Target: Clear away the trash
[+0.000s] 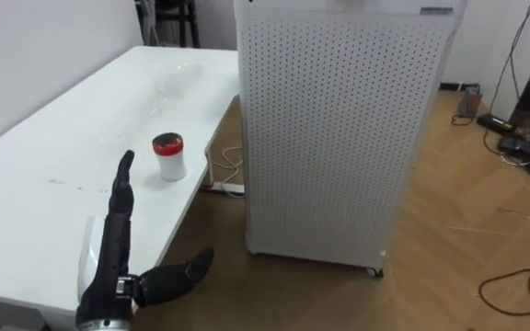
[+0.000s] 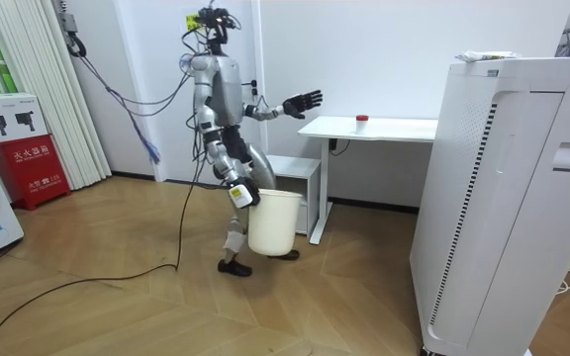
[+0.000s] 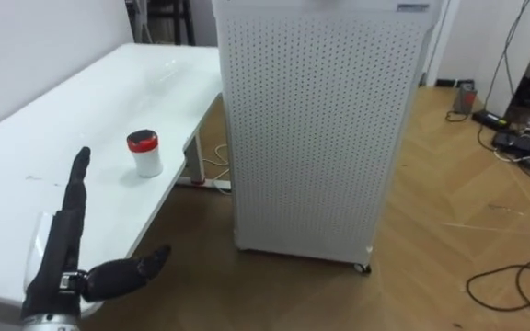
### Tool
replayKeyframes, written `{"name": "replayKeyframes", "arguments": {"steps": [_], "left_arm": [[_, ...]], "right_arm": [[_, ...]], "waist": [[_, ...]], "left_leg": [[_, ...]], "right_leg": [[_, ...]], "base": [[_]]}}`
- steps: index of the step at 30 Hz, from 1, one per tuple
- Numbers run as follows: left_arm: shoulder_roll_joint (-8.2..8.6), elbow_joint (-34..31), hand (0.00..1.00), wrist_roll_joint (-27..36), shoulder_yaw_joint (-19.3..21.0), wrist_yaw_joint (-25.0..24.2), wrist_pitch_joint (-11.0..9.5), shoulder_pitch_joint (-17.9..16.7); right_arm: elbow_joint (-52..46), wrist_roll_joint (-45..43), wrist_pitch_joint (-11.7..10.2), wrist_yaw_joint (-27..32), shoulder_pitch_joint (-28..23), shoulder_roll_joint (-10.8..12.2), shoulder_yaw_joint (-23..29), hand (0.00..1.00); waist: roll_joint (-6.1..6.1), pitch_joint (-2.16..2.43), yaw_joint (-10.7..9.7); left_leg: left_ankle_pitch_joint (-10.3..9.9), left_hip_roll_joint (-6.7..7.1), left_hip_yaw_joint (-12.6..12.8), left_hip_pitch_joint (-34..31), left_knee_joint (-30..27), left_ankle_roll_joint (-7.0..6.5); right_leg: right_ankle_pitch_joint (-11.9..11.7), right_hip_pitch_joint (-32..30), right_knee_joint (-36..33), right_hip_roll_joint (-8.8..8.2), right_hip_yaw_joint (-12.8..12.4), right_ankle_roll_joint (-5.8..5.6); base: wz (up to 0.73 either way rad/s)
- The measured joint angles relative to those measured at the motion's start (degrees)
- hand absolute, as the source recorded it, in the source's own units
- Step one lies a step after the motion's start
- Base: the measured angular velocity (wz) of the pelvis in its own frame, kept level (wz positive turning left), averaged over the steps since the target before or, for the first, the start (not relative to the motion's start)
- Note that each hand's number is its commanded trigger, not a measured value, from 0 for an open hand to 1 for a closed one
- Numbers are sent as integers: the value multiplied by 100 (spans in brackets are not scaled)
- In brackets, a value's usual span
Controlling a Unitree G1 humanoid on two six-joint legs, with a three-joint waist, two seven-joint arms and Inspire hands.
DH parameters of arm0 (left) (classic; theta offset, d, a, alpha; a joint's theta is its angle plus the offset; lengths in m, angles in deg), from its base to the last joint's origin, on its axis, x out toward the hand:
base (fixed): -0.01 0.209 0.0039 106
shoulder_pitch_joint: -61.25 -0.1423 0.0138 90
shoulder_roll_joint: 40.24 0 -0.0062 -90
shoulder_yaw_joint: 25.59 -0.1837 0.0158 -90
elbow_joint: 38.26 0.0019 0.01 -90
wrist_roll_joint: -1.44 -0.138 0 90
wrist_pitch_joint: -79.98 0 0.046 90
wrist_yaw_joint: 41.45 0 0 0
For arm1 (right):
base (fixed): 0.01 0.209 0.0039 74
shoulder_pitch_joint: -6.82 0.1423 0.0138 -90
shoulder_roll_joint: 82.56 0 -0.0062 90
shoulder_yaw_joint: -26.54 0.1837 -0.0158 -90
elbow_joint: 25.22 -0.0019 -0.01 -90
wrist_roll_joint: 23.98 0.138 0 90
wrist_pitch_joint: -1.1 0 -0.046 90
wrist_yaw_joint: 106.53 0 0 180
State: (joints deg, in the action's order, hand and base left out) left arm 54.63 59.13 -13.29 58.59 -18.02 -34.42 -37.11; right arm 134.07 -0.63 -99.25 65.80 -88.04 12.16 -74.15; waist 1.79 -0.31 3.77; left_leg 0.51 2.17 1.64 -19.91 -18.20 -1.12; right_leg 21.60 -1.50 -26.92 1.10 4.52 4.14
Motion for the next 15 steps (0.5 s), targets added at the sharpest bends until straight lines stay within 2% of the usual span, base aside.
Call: {"name": "replayKeyframes", "arguments": {"steps": [2,3,4,6,7,8,9,10,11,12,13,14,15], "left_arm": [[-3,-3,0,-27,54,-24,0,-25],[-18,-3,0,-18,94,-39,0,-26],[-21,-10,0,-7,117,-39,0,-25],[-26,-21,0,31,122,-41,-2,-21],[-20,-28,0,54,126,-40,-2,1],[-4,-35,0,56,122,-39,-2,22],[41,-48,0,56,111,-39,-6,62],[56,-49,0,56,81,-20,-13,102],[54,-51,0,53,66,5,-15,108],[48,-50,0,51,35,71,-17,115],[46,-49,0,59,-5,116,-17,112],[46,-46,0,61,-23,119,-18,112],[43,-45,0,59,-7,130,-23,112]], "right_arm": [[-3,-37,-1,-1,-6,-20,16,100],[-13,-52,1,3,-11,-6,10,100],[-24,-50,2,3,-16,5,7,100],[-21,-52,17,19,-17,-27,0,100],[-37,-70,18,25,-21,-26,-34,100],[-56,-91,18,37,-18,-27,-52,100],[-101,-108,17,81,-16,-15,-53,100],[-192,-111,27,172,-31,-11,-53,100],[-232,-121,36,228,-31,-11,-53,100],[-273,-122,35,284,-15,-18,-57,100],[-300,-124,26,291,-7,-22,-59,100],[-311,-116,17,289,-16,-25,-64,100],[-360,-115,-1,268,-11,-22,-64,100]], "waist": [[39,-17,114],[71,-21,146],[86,-18,156],[140,-5,172],[187,18,219],[193,20,220],[199,14,215],[226,-3,201],[223,-1,196],[203,10,160],[157,-11,107],[131,-19,104],[108,-24,153]], "left_leg": [[88,79,10,19,-209,-141],[-52,149,19,-7,-435,-298],[-151,194,39,-16,-539,-325],[-586,329,228,40,-887,-462],[-812,450,273,82,-1034,-492],[-905,487,303,95,-1112,-534],[-1063,560,323,158,-1243,-604],[-1229,586,401,201,-1393,-682],[-1320,587,435,236,-1461,-705],[-1473,608,434,355,-1542,-741],[-1582,613,387,529,-1543,-778],[-1628,615,328,613,-1529,-788],[-1691,615,264,722,-1470,-795]], "right_leg": [[106,97,42,-121,46,-74],[223,194,41,-204,82,-121],[285,249,45,-262,109,-147],[505,469,-9,-486,61,-267],[620,523,-228,-637,93,-375],[650,506,-451,-720,157,-422],[613,279,-1260,-891,276,-509],[380,-12,-2070,-1058,308,-689],[218,-122,-2421,-1108,308,-708],[-170,-281,-2926,-1184,322,-719],[-608,-370,-3247,-1222,361,-735],[-773,-376,-3329,-1224,367,-754],[-728,-480,-3430,-1275,375,-808]], "base": [[-29],[-10],[0],[-11],[-18],[0],[19],[23],[27],[27],[28],[19],[7]]}}
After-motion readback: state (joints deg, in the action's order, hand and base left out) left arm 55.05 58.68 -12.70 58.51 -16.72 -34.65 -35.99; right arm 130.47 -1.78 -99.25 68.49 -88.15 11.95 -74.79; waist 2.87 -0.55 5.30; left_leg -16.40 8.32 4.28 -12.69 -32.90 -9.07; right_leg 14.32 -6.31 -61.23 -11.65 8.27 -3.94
